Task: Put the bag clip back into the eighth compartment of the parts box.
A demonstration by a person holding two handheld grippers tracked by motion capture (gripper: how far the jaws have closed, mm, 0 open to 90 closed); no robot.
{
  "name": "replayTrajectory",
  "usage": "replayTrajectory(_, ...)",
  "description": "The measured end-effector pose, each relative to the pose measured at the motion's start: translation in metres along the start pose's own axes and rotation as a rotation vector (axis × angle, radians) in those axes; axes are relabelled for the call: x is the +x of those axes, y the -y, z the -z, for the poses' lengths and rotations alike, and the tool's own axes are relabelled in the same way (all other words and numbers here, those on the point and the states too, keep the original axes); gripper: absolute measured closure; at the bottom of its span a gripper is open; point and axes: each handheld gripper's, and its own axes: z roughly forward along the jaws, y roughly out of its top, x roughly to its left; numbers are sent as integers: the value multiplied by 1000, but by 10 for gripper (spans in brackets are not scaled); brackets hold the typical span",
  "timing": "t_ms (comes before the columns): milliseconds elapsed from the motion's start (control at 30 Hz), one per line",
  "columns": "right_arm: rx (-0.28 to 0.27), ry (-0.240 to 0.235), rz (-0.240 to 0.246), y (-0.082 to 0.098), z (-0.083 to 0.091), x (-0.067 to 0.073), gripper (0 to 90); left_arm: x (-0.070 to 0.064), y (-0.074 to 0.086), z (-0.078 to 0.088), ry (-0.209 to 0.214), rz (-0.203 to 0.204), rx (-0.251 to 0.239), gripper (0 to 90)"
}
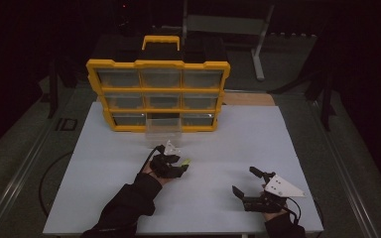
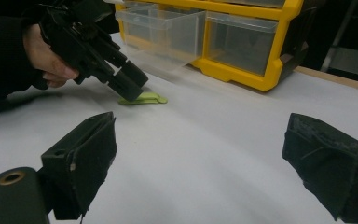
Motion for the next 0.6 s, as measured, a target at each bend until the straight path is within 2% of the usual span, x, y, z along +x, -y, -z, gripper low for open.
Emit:
replayTrajectory(100, 1, 1, -1, 0, 0, 0, 98, -1, -1, -2, -13, 10, 13, 567)
replayTrajectory(133, 1, 0, -1, 0, 0, 0, 98, -1, -1, -3, -8, 7, 21, 607)
replayTrajectory(233, 0, 0, -1, 0, 0, 0, 98, -2, -2, -5, -8, -3, 40, 649)
replayTrajectory(600, 1, 2, -1, 0, 0, 0, 98, -6, -3, -7, -54, -27, 53, 722)
